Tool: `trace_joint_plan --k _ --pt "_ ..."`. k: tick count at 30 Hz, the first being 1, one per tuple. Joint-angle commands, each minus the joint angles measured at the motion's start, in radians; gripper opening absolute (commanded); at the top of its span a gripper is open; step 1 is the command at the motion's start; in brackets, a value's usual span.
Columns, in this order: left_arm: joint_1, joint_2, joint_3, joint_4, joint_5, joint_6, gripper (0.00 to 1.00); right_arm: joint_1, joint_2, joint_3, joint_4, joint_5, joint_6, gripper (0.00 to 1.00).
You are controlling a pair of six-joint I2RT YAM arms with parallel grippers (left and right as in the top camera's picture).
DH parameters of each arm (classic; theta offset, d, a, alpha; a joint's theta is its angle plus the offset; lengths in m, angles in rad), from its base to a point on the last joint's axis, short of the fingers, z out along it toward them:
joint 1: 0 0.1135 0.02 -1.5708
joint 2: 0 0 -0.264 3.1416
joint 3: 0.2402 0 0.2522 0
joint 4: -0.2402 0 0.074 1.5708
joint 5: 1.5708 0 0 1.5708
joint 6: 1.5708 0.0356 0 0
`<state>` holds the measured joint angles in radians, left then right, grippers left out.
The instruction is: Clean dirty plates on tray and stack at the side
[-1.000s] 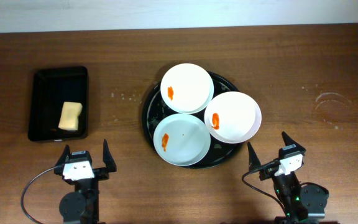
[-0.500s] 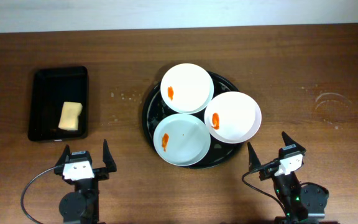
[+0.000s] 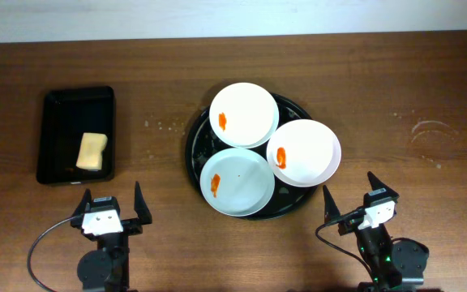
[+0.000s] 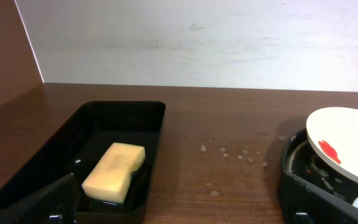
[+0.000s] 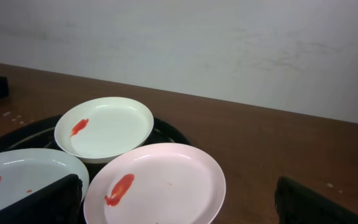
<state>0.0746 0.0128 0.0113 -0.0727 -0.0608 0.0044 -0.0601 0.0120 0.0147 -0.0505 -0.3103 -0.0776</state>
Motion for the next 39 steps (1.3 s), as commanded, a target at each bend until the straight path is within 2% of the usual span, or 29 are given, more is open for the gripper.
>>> trace_joint_plan --k 1,8,14,18,20,22,27,35,39 --pt "-0.002 -0.005 -0.002 -0.004 -0.011 0.011 1.0 -0.005 -0.006 -0.009 0.002 0.005 0.012 0.99" --pt "-0.002 -0.005 -0.002 0.012 -0.01 0.011 0.99 -0.005 -0.006 -0.009 0.002 0.005 0.012 0.99" --pt "-0.002 -0.005 -0.002 0.14 0.062 0.011 0.99 -0.005 -0.006 -0.009 0.027 -0.024 0.017 0.99" --pt "-0.002 -0.003 0.014 0.249 0.106 0.011 0.99 -0.005 -0.006 0.013 0.072 -0.079 0.135 0.99" --pt "-0.002 0.014 0.056 0.234 0.106 0.011 0.99 -0.005 -0.004 0.041 0.063 -0.08 0.175 0.99" --pt "-0.002 0.057 0.124 0.188 0.105 0.011 0.99 -0.005 0.01 0.099 0.023 -0.086 0.192 0.99" --pt "-0.002 0.299 0.394 0.012 0.113 0.011 0.99 -0.005 0.15 0.322 -0.151 -0.086 0.191 0.99" --pt "-0.002 0.822 0.965 -0.441 0.234 0.011 0.99 -0.005 0.648 0.836 -0.599 -0.143 0.192 0.99" --pt "-0.002 0.98 1.161 -0.607 0.245 0.011 0.99 -0.005 0.914 1.12 -0.835 -0.143 0.191 0.99"
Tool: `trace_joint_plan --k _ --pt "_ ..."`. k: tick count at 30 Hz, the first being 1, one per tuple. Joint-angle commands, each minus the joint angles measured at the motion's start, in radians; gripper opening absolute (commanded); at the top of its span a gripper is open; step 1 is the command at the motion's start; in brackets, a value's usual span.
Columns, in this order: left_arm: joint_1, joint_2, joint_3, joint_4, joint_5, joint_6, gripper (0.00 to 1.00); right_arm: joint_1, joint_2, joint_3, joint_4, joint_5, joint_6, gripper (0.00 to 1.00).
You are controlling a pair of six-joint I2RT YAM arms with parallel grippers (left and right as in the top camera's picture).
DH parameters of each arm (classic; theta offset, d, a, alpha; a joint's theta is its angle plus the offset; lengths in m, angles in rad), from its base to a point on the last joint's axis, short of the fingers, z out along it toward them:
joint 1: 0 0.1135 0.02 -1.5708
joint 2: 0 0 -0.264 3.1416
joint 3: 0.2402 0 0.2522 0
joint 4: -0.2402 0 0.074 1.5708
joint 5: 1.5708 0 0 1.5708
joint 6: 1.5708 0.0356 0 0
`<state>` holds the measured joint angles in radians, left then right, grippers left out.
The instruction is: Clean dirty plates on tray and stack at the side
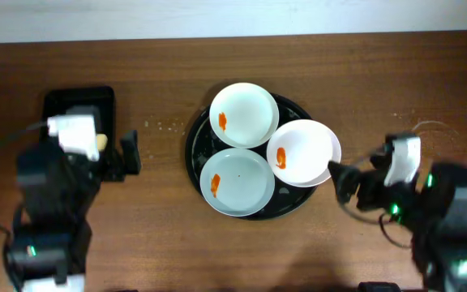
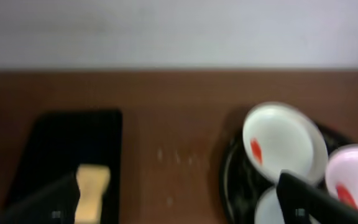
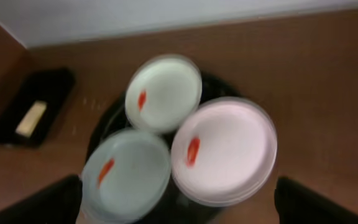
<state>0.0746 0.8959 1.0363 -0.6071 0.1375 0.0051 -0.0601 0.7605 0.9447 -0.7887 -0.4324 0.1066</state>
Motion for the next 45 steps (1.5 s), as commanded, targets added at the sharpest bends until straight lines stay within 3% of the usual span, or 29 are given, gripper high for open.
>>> trace_joint_plan --k 1,5,7,10,13,14,16,19,22,24,25,26,33,36,38,43,45 --pt "-0.002 0.117 0.155 -0.076 0.08 0.005 0.99 -0.005 0.216 0.241 -0.126 -0.021 0.006 0.99" --pt "-0.002 0.152 0.167 -0.104 0.208 0.003 0.99 -0.005 0.391 0.364 -0.162 -0.2 0.007 0.99" --pt "-0.002 0.174 0.167 -0.126 0.094 -0.041 0.99 -0.005 0.456 0.37 -0.153 -0.294 0.007 0.99" --pt "0.0 0.217 0.167 -0.208 -0.129 -0.25 0.99 -0.005 0.539 0.37 -0.151 -0.343 0.007 0.99" --pt "0.034 0.299 0.167 -0.249 -0.188 -0.28 0.99 -0.005 0.593 0.37 -0.172 -0.338 0.003 0.99" --pt "0.051 0.325 0.167 -0.247 -0.187 -0.276 0.99 -0.005 0.602 0.37 -0.18 -0.315 0.003 0.94" --pt "0.09 0.388 0.167 -0.23 -0.187 -0.234 0.99 -0.005 0.604 0.37 -0.196 -0.261 0.003 0.9" --pt "0.148 0.5 0.167 -0.201 -0.187 -0.073 0.99 -0.004 0.593 0.37 -0.2 -0.209 0.002 0.89" --pt "0.2 0.596 0.167 -0.158 -0.186 -0.032 0.99 -0.004 0.583 0.37 -0.202 -0.209 -0.004 0.87" --pt "0.218 0.629 0.167 -0.132 -0.187 0.003 0.91 -0.004 0.582 0.37 -0.204 -0.209 -0.004 0.86" --pt "0.228 0.647 0.167 -0.107 -0.187 0.045 0.77 -0.004 0.582 0.37 -0.207 -0.209 -0.004 0.86" --pt "0.236 0.67 0.167 -0.06 -0.198 0.101 0.51 -0.004 0.582 0.37 -0.207 -0.209 -0.004 0.85" --pt "0.241 0.805 0.167 0.079 -0.209 0.143 0.5 -0.004 0.582 0.37 -0.211 -0.209 -0.001 0.83" --pt "0.241 0.862 0.167 0.095 -0.208 0.163 0.63 -0.004 0.582 0.37 -0.216 -0.209 -0.001 0.84" --pt "0.241 0.89 0.167 0.1 -0.206 0.165 0.65 -0.004 0.582 0.37 -0.217 -0.209 -0.001 0.83" --pt "0.241 0.984 0.167 0.11 -0.169 0.189 0.64 -0.004 0.582 0.37 -0.218 -0.21 0.0 0.82" --pt "0.241 1.025 0.167 0.125 -0.153 0.193 0.56 -0.004 0.582 0.37 -0.219 -0.21 0.0 0.82"
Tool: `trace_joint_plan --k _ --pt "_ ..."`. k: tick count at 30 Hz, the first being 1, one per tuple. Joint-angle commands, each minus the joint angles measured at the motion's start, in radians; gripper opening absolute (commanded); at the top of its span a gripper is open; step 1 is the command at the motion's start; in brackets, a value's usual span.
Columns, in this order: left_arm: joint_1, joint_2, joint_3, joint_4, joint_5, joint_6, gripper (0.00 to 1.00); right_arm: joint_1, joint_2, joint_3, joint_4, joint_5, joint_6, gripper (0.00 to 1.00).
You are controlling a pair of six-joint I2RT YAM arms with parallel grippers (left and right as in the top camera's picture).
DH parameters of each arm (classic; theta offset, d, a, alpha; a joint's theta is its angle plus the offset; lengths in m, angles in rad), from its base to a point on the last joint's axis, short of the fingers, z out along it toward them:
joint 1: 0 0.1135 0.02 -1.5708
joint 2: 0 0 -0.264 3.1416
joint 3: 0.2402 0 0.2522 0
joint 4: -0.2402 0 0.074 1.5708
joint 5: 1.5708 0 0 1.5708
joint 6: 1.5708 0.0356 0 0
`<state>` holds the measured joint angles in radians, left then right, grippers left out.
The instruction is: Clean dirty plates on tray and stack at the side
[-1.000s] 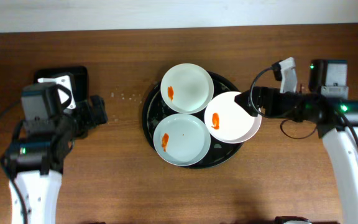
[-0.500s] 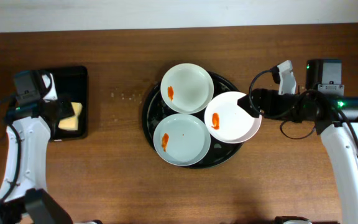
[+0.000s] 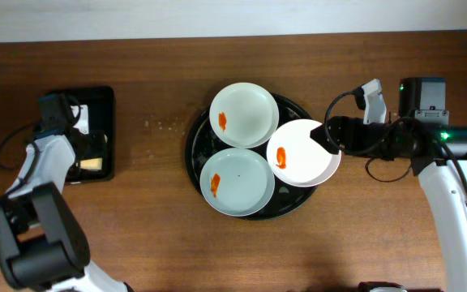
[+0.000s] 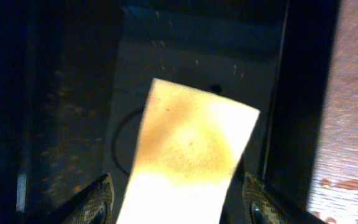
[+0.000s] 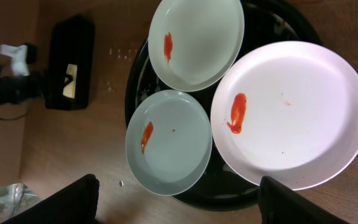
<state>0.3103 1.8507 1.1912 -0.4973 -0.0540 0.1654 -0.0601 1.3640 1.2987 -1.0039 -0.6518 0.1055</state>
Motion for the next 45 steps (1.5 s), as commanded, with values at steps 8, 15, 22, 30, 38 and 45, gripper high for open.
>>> trace_joint_plan --k 8,15,22,30,38,45 --pt "0.008 0.12 0.013 0.019 0.035 0.034 0.0 -0.004 -0.022 0.016 -0.008 0.009 0.001 0.81" --pt "0.014 0.081 0.076 -0.057 0.02 -0.018 0.0 -0.004 -0.022 0.016 -0.014 0.009 0.001 0.81" --pt "0.02 0.029 0.106 -0.068 -0.007 -0.037 0.0 -0.004 -0.022 0.016 -0.014 0.01 0.001 0.81" --pt "0.02 0.185 0.095 -0.021 0.013 -0.037 0.0 -0.004 -0.022 0.016 -0.015 0.009 0.001 0.81" --pt "0.019 0.118 0.165 -0.126 0.035 -0.038 0.0 -0.004 -0.022 0.016 -0.014 0.01 0.001 0.8" --pt "0.018 -0.077 0.25 -0.233 0.057 -0.04 0.0 -0.004 -0.022 0.016 -0.013 0.01 0.0 0.8"
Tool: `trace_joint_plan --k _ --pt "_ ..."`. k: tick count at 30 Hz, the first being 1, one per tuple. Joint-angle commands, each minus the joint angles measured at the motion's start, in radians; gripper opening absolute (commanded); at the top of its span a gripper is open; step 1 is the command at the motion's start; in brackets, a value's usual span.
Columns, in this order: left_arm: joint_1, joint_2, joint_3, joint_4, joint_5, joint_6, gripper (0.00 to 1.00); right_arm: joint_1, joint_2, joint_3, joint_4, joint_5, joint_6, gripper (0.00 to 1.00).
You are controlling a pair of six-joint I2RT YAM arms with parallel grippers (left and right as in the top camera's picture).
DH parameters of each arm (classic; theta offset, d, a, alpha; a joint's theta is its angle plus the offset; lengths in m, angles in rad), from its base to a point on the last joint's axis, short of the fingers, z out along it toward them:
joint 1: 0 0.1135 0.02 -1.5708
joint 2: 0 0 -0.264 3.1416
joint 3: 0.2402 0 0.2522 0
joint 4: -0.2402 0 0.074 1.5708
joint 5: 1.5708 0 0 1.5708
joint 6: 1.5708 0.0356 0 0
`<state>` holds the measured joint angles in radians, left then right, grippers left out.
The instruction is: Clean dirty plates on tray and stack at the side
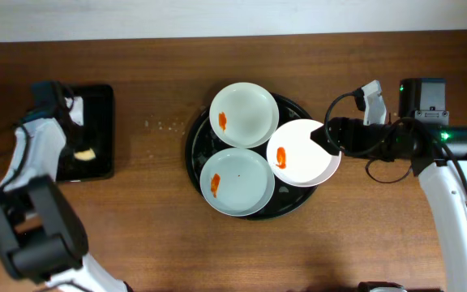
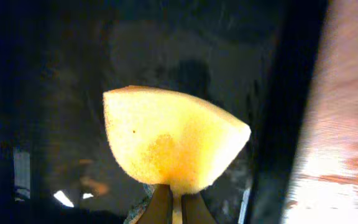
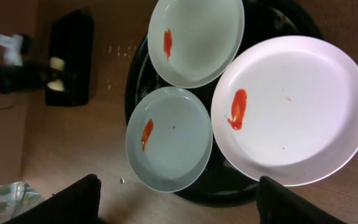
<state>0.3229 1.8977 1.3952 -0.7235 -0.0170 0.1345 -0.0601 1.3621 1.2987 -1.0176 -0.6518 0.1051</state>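
Three stained plates lie on the round black tray (image 1: 198, 139): a white one (image 1: 244, 114) at the back, a pale blue one (image 1: 237, 182) in front and a pinkish one (image 1: 302, 152) at the right. Each carries a red smear. My left gripper (image 2: 173, 208) is shut on the yellow sponge (image 2: 174, 142), which bulges above the pinch, inside the black rectangular tray (image 1: 97, 104) at the far left. My right gripper (image 3: 176, 199) hangs open over the plates, and its fingers (image 1: 329, 136) reach the pinkish plate's right edge.
Bare brown tabletop (image 1: 152, 243) surrounds both trays. A patch of small crumbs or droplets (image 1: 159, 124) lies between them. A pale ring mark (image 1: 430, 130) shows at the far right, and the table's back edge meets a white wall.
My left gripper, which stood open around the flat sponge, is now shut on it, and the sponge is squeezed into a bulge. The right arm and the plates have not moved.
Both arms first rested open at the table's front edge. Then the left arm was over the sponge tray side and the right beside the plates. Later the left gripper straddled the sponge, open, with the right over the pinkish plate. Now the left holds the sponge.
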Motion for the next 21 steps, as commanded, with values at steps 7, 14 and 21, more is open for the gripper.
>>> trace_joint_plan --k 7,14,21 --pt "0.003 -0.11 0.046 -0.034 0.029 -0.01 0.0 -0.004 -0.019 0.016 0.0 0.062 -0.019 0.81" --pt "-0.036 -0.194 0.05 -0.038 0.188 -0.01 0.0 0.018 -0.018 0.016 0.012 0.062 -0.019 0.81" --pt "-0.247 -0.262 0.05 -0.037 0.205 -0.054 0.0 0.087 0.022 0.016 0.088 0.074 0.026 0.79"
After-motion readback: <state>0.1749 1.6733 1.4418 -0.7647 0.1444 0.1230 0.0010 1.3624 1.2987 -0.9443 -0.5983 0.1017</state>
